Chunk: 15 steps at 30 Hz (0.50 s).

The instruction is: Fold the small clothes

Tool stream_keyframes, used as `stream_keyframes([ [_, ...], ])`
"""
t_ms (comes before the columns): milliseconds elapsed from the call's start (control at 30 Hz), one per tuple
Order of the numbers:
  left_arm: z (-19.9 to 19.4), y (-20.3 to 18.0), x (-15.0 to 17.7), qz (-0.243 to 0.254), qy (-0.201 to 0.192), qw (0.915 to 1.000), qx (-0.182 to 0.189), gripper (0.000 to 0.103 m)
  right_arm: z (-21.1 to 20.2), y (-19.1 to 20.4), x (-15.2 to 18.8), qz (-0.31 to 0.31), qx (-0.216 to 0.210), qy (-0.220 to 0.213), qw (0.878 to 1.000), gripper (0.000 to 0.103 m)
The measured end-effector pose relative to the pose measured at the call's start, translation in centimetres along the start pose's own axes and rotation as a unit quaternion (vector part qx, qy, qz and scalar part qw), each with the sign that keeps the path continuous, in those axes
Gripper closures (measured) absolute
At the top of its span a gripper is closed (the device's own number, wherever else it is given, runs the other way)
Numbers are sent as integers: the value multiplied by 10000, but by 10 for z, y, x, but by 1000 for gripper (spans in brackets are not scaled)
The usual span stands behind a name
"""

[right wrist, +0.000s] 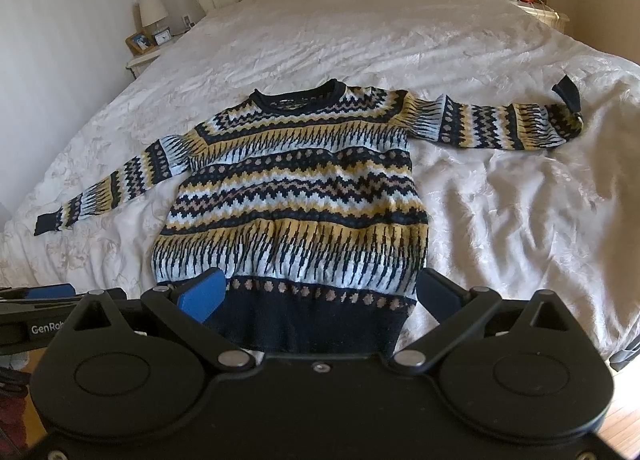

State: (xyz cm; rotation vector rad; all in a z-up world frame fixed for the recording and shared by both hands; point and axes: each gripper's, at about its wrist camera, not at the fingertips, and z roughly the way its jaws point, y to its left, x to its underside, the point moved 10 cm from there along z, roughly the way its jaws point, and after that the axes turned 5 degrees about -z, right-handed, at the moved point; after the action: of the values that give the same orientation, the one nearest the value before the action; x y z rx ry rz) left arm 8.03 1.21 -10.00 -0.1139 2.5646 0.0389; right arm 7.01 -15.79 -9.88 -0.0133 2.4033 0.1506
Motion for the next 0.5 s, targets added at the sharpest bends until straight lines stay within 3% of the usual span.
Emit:
stream_keyframes([
  [500,15,3,-4,-67,258,9996,-22,39,16,1,0,35,-70,228,9997,2],
])
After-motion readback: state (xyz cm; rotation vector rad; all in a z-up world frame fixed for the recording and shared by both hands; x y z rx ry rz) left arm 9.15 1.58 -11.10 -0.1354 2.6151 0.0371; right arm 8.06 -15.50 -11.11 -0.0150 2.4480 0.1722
